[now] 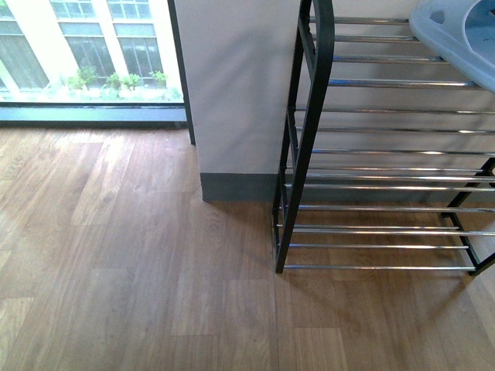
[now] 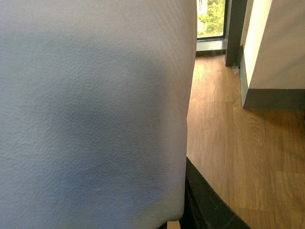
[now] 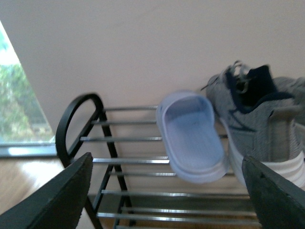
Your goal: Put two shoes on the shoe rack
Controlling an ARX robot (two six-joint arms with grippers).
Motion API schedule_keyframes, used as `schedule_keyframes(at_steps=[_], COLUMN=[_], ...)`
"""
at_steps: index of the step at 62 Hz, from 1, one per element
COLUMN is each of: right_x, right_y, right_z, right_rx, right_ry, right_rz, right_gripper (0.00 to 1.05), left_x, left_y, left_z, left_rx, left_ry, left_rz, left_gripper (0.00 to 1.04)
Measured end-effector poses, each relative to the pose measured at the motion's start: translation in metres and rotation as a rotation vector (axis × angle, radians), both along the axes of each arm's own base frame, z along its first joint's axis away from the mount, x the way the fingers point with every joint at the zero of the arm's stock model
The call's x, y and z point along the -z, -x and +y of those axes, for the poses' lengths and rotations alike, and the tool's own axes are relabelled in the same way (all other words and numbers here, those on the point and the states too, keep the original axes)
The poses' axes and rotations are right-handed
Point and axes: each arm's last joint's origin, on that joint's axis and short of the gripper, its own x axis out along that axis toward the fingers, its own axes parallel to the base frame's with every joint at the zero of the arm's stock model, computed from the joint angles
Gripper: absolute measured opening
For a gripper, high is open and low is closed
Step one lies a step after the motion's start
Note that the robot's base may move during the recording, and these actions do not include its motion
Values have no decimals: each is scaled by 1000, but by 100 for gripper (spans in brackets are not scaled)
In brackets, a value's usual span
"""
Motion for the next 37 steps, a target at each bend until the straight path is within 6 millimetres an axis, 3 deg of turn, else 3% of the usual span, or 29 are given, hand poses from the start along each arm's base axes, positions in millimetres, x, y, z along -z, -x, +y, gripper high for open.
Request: schedule_keyframes(at_steps=[29, 37], right_x=[18, 12], right_y=[34, 42], right_z=[26, 37], right_rx=[-19, -9], right_ry=[59, 64], right_rz=[33, 12], right_gripper=[1, 2], left_x=[0, 0], left_y=[0, 0], left_z=[0, 0], left_rx=[0, 0], left_ry=[0, 0], left_rz=[0, 0], left_gripper=[2, 2])
